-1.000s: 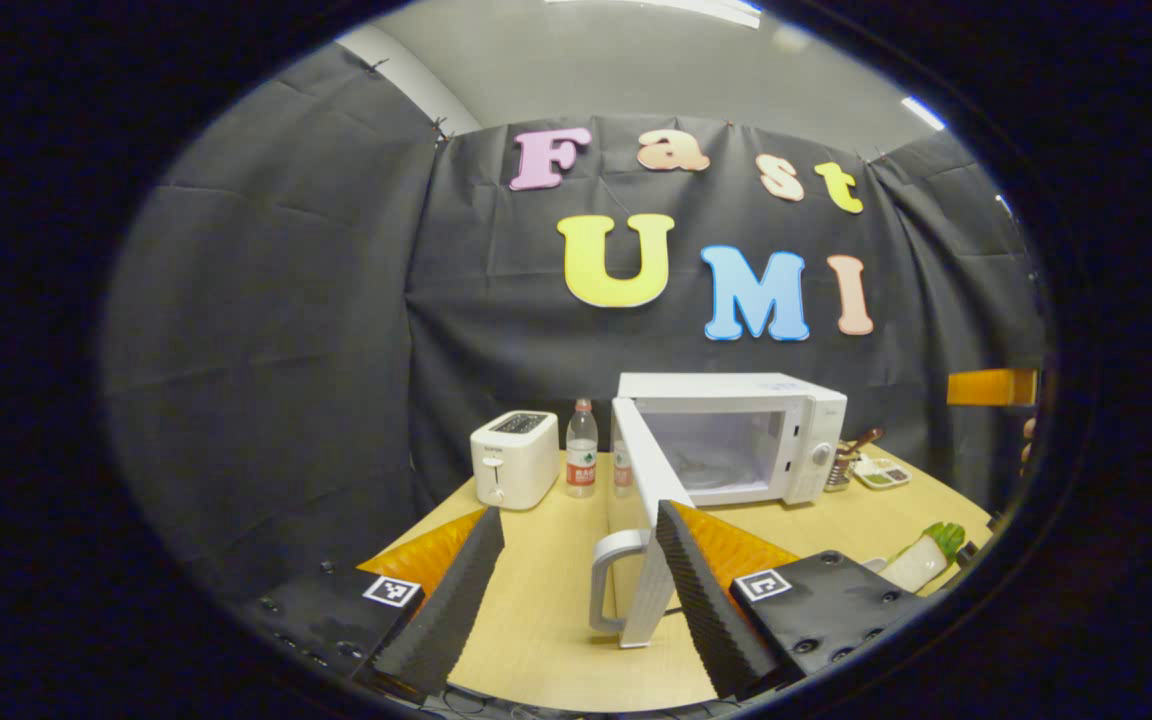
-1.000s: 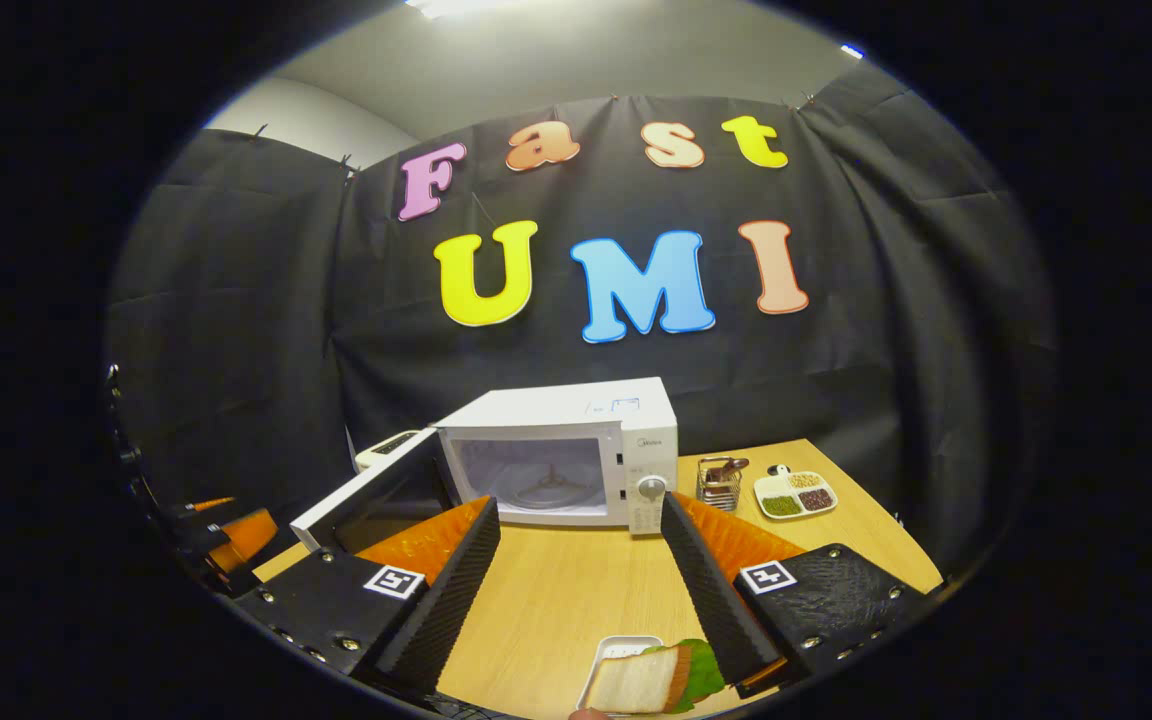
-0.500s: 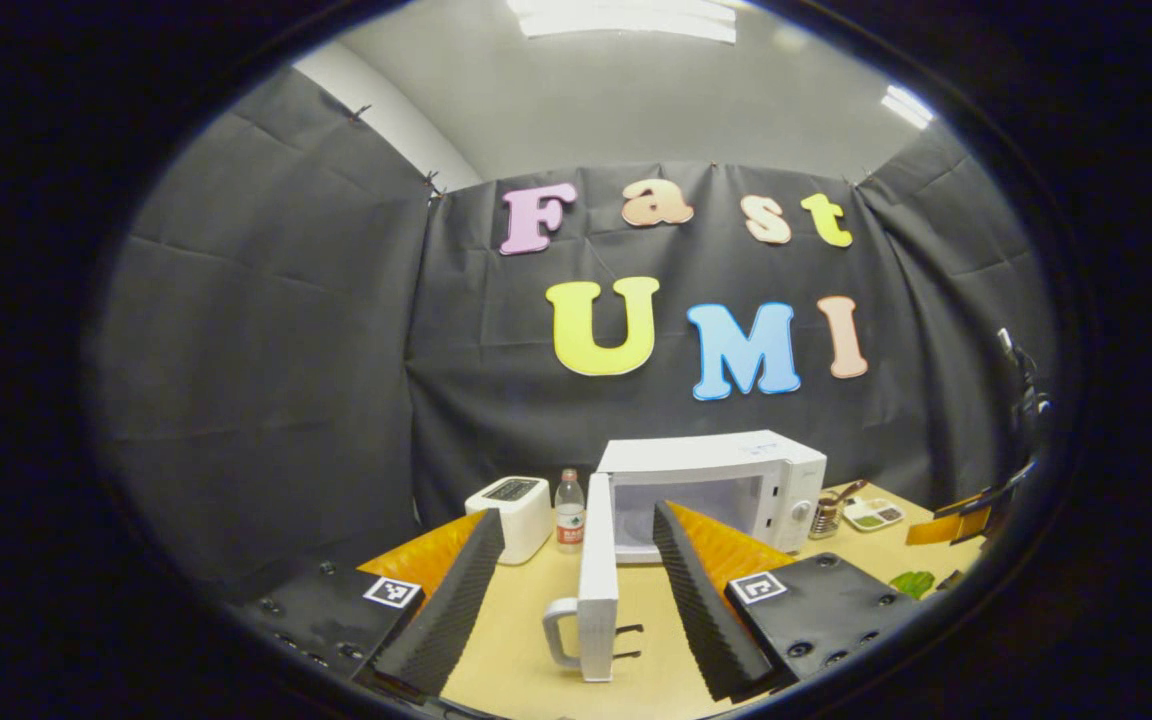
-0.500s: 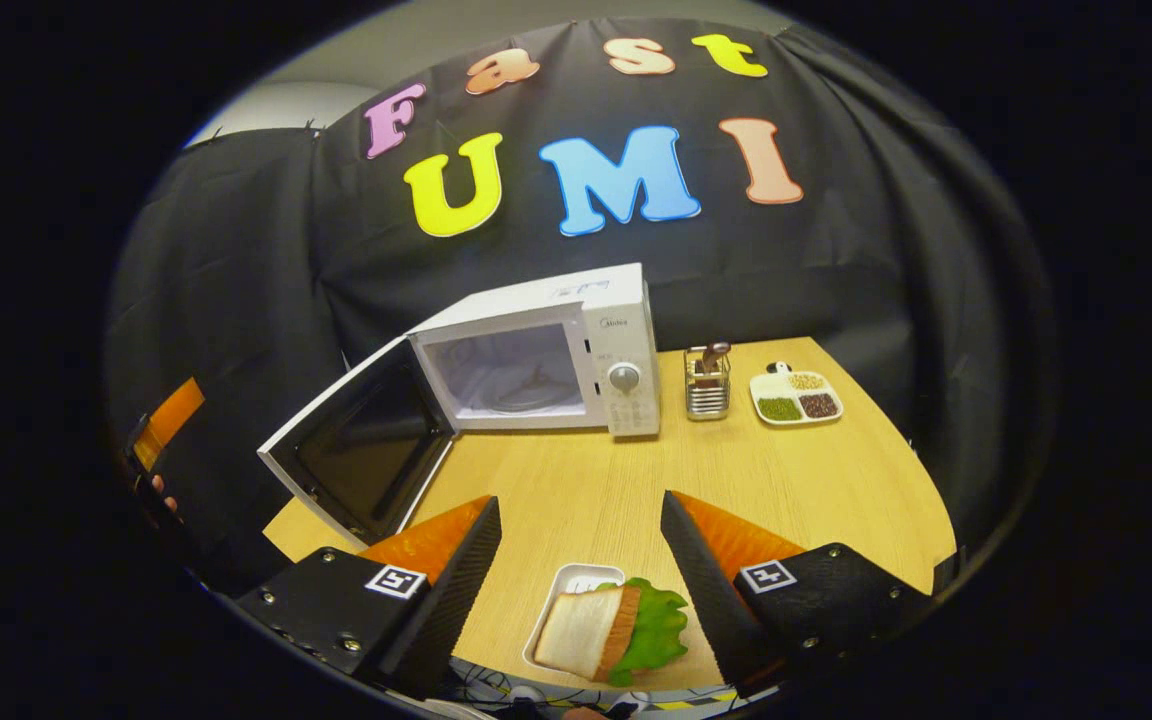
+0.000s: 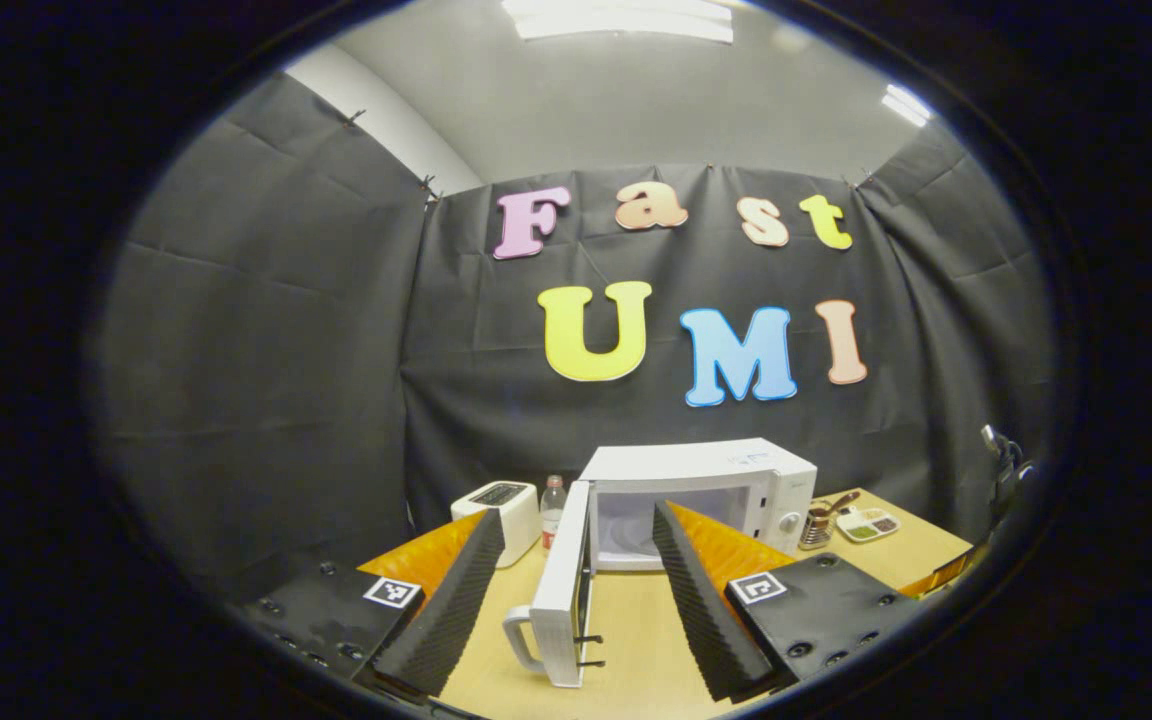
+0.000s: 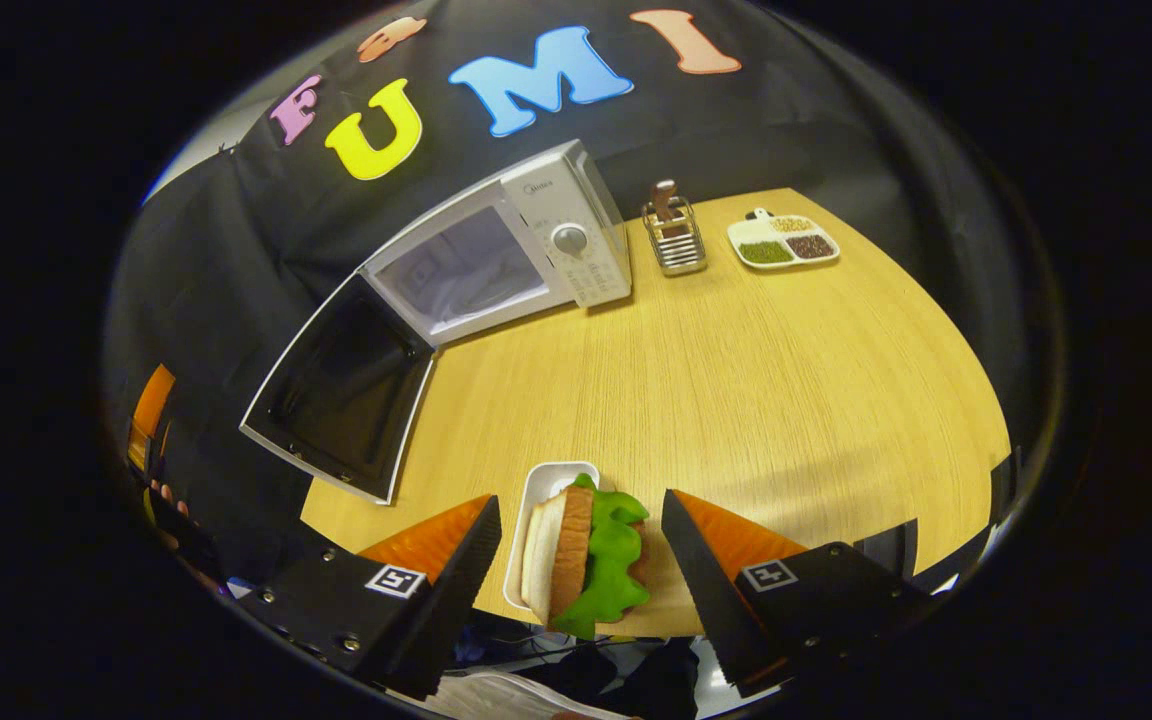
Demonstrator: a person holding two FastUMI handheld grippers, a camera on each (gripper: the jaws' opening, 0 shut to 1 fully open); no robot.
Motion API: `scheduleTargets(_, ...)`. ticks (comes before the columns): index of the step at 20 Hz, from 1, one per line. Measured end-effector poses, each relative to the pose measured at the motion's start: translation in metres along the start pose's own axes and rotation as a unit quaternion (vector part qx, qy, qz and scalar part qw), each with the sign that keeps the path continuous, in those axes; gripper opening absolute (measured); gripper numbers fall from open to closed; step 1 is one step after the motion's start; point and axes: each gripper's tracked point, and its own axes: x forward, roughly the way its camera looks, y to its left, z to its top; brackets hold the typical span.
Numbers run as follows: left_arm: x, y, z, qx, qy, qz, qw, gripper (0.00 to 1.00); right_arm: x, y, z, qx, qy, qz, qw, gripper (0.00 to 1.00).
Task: Open the microwave oven with the left hand, put the food in, and close the microwave oven.
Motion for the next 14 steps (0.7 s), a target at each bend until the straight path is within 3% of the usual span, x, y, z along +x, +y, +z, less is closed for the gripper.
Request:
scheduleTargets(7,-0.003,-0.011,-0.003,0.010,0.006,0.016,1.000,0.97,0.016,0.010,-0.037,0.077,0.090,0.068,0.991,0.98)
scheduleTargets(8,-0.005,-0.009,-0.001,0.010,0.005,0.022,1.000,0.97,0.015,0.011,-0.040,0.084,0.105,0.077,0.988,0.82)
scheduleTargets(12,-0.012,-0.002,0.005,0.005,0.001,0.046,0.999,0.97,0.026,0.012,-0.047,0.086,0.132,0.085,0.984,0.81)
scheduleTargets(13,-0.014,0.001,0.005,0.003,0.002,0.053,0.999,0.97,0.034,0.014,-0.044,0.094,0.127,0.089,0.983,0.73)
scheduleTargets(14,-0.016,0.005,0.005,0.002,0.002,0.060,0.998,0.97,0.026,0.017,-0.045,0.089,0.136,0.098,0.982,0.46)
